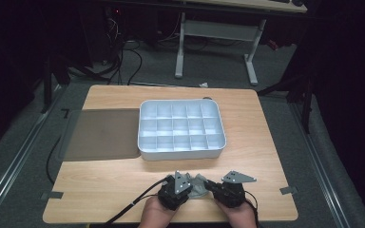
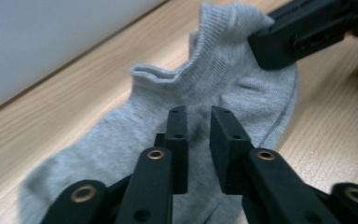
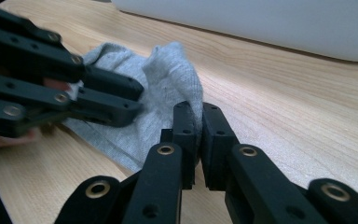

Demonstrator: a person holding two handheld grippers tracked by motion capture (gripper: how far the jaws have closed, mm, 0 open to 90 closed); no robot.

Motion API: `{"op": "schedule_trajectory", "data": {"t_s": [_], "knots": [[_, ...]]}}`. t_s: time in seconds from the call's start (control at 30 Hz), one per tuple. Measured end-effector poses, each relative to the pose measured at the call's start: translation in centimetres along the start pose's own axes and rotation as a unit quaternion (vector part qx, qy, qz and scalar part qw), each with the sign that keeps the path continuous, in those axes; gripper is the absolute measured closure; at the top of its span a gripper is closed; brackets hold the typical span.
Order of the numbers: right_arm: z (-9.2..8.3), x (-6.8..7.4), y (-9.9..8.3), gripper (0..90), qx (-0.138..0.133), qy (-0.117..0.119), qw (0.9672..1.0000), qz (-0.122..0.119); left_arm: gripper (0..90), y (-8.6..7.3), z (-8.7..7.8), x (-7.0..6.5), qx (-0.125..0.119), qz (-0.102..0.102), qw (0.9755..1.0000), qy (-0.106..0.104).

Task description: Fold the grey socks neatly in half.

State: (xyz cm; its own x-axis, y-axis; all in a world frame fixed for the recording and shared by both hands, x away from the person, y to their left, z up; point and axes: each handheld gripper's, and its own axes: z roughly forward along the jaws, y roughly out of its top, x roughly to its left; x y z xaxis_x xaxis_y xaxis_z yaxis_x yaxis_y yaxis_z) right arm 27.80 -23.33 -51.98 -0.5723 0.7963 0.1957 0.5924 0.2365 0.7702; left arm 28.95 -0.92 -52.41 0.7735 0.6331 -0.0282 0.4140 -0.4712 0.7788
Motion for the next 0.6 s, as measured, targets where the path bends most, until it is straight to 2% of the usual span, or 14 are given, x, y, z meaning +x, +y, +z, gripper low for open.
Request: {"op": "schedule_trajectory", "data": {"t_s": [0.03, 0.07, 0.2, 0.33, 0.6], "knots": [[0.1, -0.1, -0.1, 86.8, 0.001, -0.001, 1.0000, 0.003, 75.6, -0.1, -0.6, 0.6, -0.006, -0.010, 0.9999, -0.001], [0.1, -0.1, -0.1, 86.8, 0.001, -0.001, 1.0000, 0.003, 75.6, -0.1, -0.6, 0.6, -0.006, -0.010, 0.9999, -0.001], [0.0, 0.0, -0.1, 86.7, 0.002, -0.006, 1.0000, 0.003, 76.6, -0.9, -0.9, 1.7, -0.002, -0.031, 0.9995, -0.005], [0.2, 0.1, -0.1, 86.8, 0.003, -0.008, 0.9999, 0.006, 80.8, -1.5, -0.6, 1.9, -0.003, -0.026, 0.9997, 0.001], [0.0, 0.0, 0.3, 86.8, -0.002, -0.007, 0.9999, 0.008, 81.1, -1.4, -0.6, 1.8, 0.000, -0.018, 0.9998, 0.008]]}}
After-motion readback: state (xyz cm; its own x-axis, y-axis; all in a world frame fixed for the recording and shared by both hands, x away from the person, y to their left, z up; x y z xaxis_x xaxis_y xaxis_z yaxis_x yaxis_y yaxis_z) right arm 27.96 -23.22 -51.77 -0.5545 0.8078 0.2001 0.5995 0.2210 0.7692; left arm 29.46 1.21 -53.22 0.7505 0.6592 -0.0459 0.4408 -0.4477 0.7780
